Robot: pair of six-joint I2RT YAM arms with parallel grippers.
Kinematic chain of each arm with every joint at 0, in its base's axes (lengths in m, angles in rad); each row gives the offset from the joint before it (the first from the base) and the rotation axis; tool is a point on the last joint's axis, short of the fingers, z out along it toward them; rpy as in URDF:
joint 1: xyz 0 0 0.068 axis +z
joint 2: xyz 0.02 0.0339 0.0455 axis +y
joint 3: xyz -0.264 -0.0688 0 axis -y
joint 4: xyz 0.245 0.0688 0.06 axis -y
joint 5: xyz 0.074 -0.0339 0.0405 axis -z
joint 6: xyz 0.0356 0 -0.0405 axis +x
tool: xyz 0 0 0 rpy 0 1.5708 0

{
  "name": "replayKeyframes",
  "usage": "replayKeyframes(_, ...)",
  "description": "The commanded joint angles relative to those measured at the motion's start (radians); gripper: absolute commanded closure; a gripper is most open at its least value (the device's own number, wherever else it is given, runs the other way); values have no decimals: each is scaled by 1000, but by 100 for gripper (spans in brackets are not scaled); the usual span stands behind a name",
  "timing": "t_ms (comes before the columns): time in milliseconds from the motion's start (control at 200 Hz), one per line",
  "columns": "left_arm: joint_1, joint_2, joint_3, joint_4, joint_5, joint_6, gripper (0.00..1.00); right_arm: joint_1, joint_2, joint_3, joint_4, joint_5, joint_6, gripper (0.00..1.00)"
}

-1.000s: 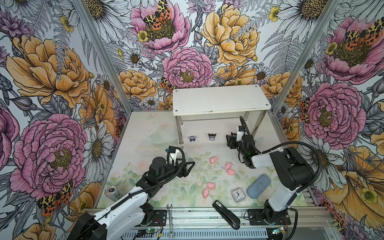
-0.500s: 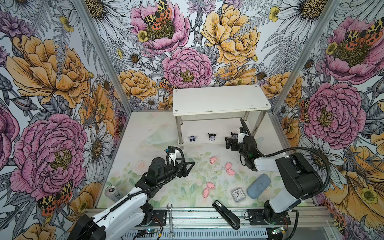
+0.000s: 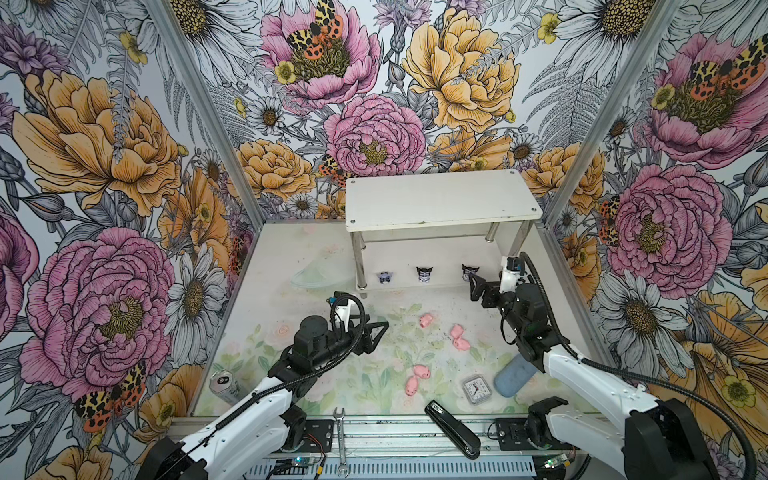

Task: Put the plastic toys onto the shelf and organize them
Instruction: 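Open the right gripper and pull it back from the shelf, then move the right gripper over a pink pig figure on the table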

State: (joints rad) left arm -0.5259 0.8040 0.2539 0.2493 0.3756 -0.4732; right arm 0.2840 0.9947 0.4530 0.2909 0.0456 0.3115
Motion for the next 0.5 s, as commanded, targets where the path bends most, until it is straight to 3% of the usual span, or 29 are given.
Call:
replayKeyframes(0, 6, -17, -4, -28, 5, -5, 12, 3, -108, -2, -248, 16, 21, 0)
replayKeyframes(180, -9, -33, 3, -73, -29, -11, 15, 12, -241, 18, -455, -2, 67, 0)
replayKeyframes(220, -13, -40, 2, -80, -38, -14, 15, 17, -248, 26, -492, 3, 83, 6)
replayKeyframes(255, -21, -44, 1, -85, -47, -17, 15, 24, -243, 32, -517, 4, 91, 13)
replayKeyframes(280, -26, -47, 2, -89, -54, -20, 16, 28, -236, 33, -529, -1, 97, 25)
replayKeyframes(320, -34, -51, 2, -98, -70, -21, 16, 32, -215, 34, -536, -6, 115, 50)
replayKeyframes(355, -41, -53, 3, -107, -82, -22, 16, 35, -194, 32, -533, -11, 136, 79)
replayKeyframes(395, -51, -58, 1, -114, -98, -24, 16, 35, -164, 30, -524, -12, 158, 97)
replayKeyframes(490, -63, -67, -9, -128, -119, -36, 16, 35, -78, 37, -477, -37, 172, 100)
